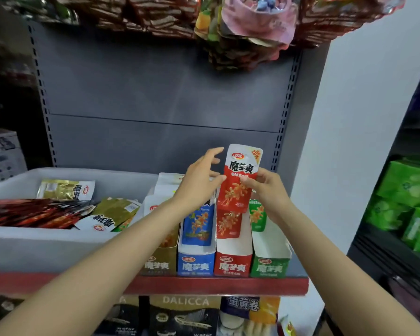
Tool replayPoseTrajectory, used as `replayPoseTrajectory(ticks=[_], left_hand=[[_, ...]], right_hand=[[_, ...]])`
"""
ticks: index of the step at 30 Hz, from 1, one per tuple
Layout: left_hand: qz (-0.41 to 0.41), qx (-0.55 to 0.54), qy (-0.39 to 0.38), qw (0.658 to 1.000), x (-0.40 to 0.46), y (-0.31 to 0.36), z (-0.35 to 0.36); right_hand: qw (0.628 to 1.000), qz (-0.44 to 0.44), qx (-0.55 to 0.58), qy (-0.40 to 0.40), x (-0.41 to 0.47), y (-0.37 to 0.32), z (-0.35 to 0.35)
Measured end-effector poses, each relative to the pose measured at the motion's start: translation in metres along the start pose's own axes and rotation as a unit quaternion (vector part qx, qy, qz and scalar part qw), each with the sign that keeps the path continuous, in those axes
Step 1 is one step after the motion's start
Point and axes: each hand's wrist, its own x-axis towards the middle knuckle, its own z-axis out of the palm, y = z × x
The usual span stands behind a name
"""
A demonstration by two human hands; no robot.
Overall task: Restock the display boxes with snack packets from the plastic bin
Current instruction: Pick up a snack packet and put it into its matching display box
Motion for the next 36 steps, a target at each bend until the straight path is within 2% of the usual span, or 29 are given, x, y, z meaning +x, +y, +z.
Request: replayPoseTrajectory(ticks=[3,6,11,15,17,21,27,33,36], left_hand=[[0.012,-0.014,0.001,1.0,0.006,0.001,0.003],[0.014,0.033,0.022,0.999,0.012,-0.004,0.006],[0.015,0.16,-0.012,0.987,0.027,-0.011,0.015],[0.009,0.239,-0.062,0.969,0.038,-0.011,0.02],[0.021,0.272,-0.064,0.96,0.038,-0.013,0.023],[0.081,0.341,-0.036,0.936,0.035,-0.019,0.029],[0.088,0.381,-0.041,0.92,0.029,-0.023,0.027],[0.065,0.353,-0.035,0.933,0.021,-0.016,0.016],[0.067,0.335,-0.004,0.94,0.006,-0.015,-0.008]], right_hand=[[0.998,-0.016,-0.046,-0.026,0.004,0.0,-0.003],[0.992,-0.023,-0.117,-0.052,0.005,0.005,0.004],[0.959,-0.059,-0.278,0.001,0.016,0.011,0.011],[0.947,-0.098,-0.304,0.042,0.017,0.017,0.011],[0.939,-0.112,-0.323,0.039,0.019,0.02,0.009],[0.899,-0.119,-0.421,0.02,0.023,0.025,0.006],[0.889,-0.122,-0.441,0.021,0.028,0.035,0.01],[0.877,-0.139,-0.458,0.043,0.023,0.03,0.017],[0.898,-0.169,-0.406,0.027,0.013,0.016,0.031]])
